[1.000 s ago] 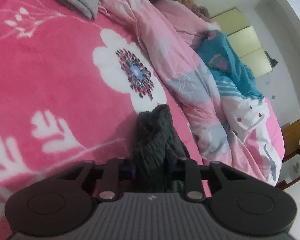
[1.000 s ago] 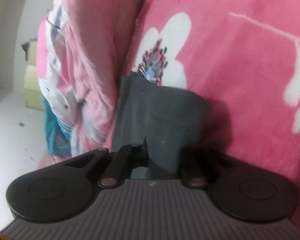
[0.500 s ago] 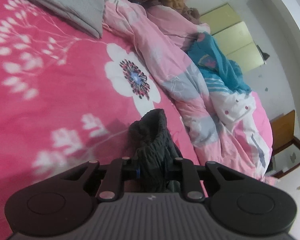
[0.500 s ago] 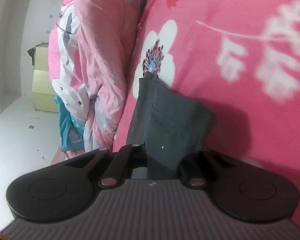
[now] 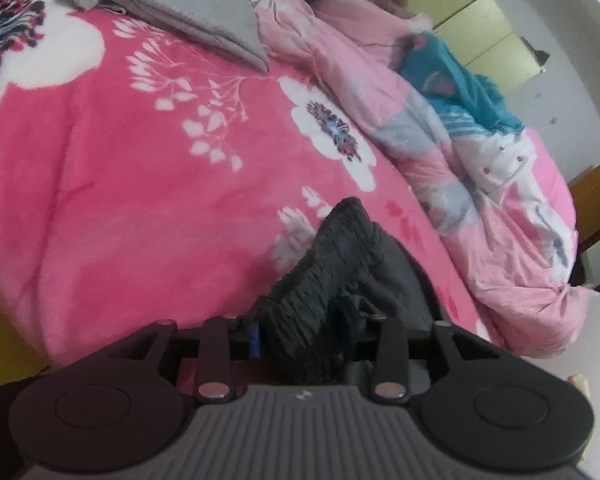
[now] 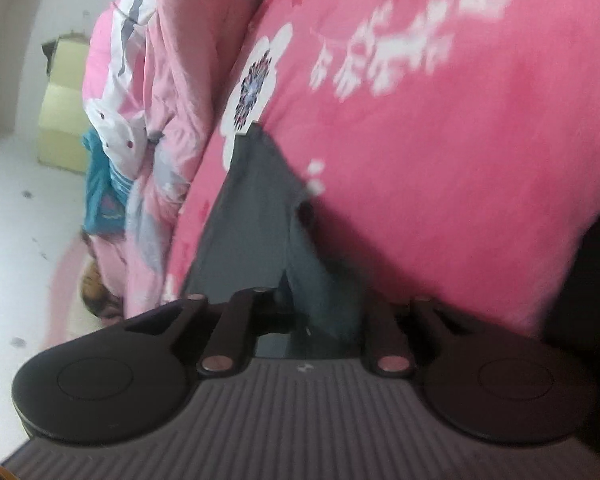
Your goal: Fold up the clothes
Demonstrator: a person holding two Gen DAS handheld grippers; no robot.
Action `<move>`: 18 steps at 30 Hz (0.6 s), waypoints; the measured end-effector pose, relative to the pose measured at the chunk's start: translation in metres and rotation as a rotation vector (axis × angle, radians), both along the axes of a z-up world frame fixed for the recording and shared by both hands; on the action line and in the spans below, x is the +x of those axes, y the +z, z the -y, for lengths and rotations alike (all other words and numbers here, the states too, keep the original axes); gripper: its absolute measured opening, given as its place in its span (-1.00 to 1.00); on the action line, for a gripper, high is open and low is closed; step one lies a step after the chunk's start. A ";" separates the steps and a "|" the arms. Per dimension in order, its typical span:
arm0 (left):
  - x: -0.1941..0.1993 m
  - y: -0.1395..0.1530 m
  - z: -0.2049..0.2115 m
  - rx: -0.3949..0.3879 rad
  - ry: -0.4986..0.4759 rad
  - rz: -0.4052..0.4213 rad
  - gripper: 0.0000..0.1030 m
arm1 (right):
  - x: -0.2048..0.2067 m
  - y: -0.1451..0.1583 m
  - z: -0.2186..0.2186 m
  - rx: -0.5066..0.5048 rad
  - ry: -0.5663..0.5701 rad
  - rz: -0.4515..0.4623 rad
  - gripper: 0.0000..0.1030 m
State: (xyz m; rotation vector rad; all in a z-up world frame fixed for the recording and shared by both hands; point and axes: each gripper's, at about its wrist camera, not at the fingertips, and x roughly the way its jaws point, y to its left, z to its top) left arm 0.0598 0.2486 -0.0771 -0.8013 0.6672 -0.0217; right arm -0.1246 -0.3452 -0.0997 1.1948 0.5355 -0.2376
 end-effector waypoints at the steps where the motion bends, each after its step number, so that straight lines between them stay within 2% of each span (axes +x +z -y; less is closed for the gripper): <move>1: -0.004 0.003 -0.003 0.020 0.016 0.010 0.13 | -0.007 0.010 0.005 -0.063 -0.018 -0.014 -0.37; 2: -0.009 0.008 -0.007 0.042 0.033 0.022 0.25 | -0.014 0.022 0.010 -0.139 -0.044 -0.033 -0.18; 3: -0.014 0.013 -0.011 0.065 0.052 0.034 0.27 | -0.020 0.034 0.014 -0.214 -0.071 -0.049 -0.11; 5: -0.021 0.025 -0.018 0.112 0.080 0.062 0.27 | -0.027 0.060 0.018 -0.370 -0.108 -0.063 -0.10; 7: -0.016 0.038 -0.012 0.173 0.044 0.093 0.28 | -0.009 0.087 0.011 -0.528 -0.031 -0.025 -0.10; 8: -0.014 0.044 -0.007 0.204 0.022 0.108 0.28 | 0.008 0.099 0.004 -0.595 0.042 0.003 -0.10; 11: 0.004 0.057 0.020 0.285 -0.078 0.159 0.28 | 0.088 0.120 -0.044 -0.792 0.386 0.084 -0.11; 15: 0.036 0.060 0.059 0.336 -0.212 0.166 0.28 | 0.185 0.109 -0.134 -1.031 0.804 0.158 -0.16; 18: 0.056 0.053 0.078 0.392 -0.266 0.146 0.27 | 0.243 0.094 -0.183 -1.154 1.010 0.185 -0.18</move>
